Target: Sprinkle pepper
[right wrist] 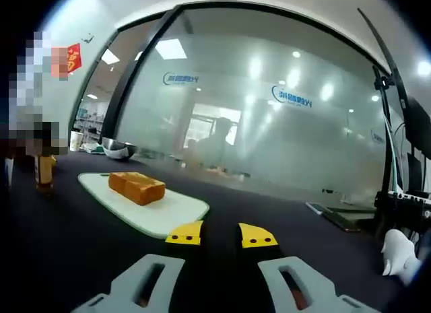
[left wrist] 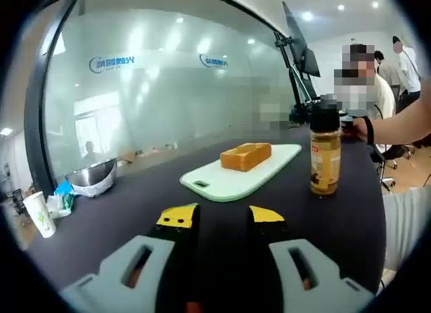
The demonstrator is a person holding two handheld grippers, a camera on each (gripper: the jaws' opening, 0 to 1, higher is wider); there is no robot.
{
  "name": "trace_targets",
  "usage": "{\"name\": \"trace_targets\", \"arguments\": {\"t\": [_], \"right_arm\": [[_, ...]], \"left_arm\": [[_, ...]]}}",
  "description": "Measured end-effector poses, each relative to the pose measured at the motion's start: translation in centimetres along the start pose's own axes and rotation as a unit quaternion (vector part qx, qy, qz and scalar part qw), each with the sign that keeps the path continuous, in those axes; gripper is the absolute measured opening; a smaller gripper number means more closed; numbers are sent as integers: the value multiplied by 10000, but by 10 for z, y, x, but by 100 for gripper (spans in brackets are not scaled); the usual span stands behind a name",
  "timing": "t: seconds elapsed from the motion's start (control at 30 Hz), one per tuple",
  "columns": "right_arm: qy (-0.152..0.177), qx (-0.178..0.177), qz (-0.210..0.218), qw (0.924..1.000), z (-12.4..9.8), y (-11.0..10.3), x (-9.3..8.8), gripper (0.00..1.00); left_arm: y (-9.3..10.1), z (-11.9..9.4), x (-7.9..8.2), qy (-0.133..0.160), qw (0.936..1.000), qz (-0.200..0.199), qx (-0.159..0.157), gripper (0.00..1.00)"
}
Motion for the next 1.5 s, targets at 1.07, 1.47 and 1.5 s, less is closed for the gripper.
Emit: {"name": "trace_targets", "arguments": {"t": [1.07,1.47,1.5], "right_arm": [[110,168,179,9996,-1,3,0,14],[93,146,80,9998,0,1,-1,14],[88,143,85,9998,0,1,-1,14]], "left_arm": [[28,-1,16,603,9850,-190,-1608,38],[61,26,25,476,9501,2,-3082,65],[61,30,26,478,9494,21,-3105,65]]}}
Point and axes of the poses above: the point that each gripper's makers call its tool centre point, and the gripper's own axes: z roughly forward along the fingers, y roughly to its right, x roughly out of its top, the point moved 8 cm from there along -z, roughly backward along the fingers, and after that the axes turned 13 degrees about -x, right-handed, at the moved point
